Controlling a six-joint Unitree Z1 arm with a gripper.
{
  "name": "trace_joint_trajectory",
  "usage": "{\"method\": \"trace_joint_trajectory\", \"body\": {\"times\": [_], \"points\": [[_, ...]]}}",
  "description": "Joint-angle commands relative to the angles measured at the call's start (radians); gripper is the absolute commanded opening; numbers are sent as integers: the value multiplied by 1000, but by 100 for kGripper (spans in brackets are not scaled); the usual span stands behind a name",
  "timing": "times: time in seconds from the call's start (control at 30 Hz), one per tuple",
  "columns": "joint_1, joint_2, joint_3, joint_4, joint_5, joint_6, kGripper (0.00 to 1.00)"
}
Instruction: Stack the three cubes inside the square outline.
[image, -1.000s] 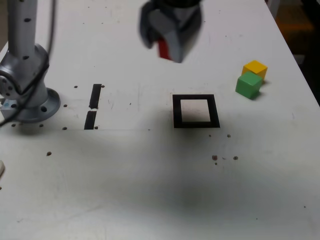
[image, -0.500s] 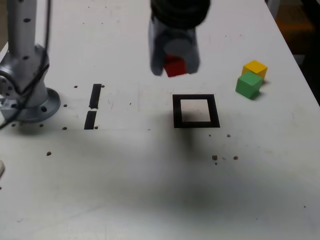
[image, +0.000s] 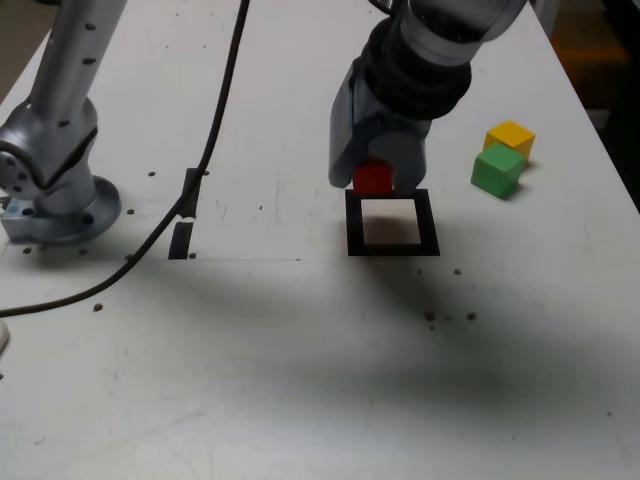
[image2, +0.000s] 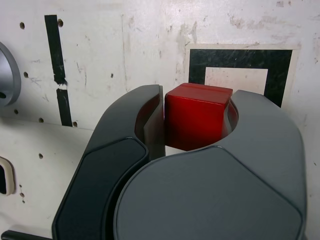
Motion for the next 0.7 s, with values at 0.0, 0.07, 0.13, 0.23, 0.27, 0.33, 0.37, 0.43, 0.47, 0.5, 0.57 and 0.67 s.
{"method": "trace_joint_trajectory", "body": {"times": [0.0, 0.07, 0.13, 0.23, 0.27, 0.33, 0.37, 0.43, 0.47, 0.5, 0.57, 0.67], "points": [[2, 7, -5, 1, -13, 8, 23], [2, 17, -9, -4, -24, 16, 23], [2, 32, -17, -8, -34, 25, 23], [2, 59, -34, -11, -44, 36, 23], [2, 66, -39, -12, -46, 39, 23], [3, 82, -54, -15, -48, 46, 23], [5, 86, -59, -16, -48, 49, 23], [12, 102, -72, -19, -50, 54, 23], [14, 106, -75, -20, -50, 55, 23], [17, 109, -78, -20, -49, 56, 23], [20, 115, -80, -21, -48, 56, 23], [25, 121, -76, -21, -46, 57, 24]]}}
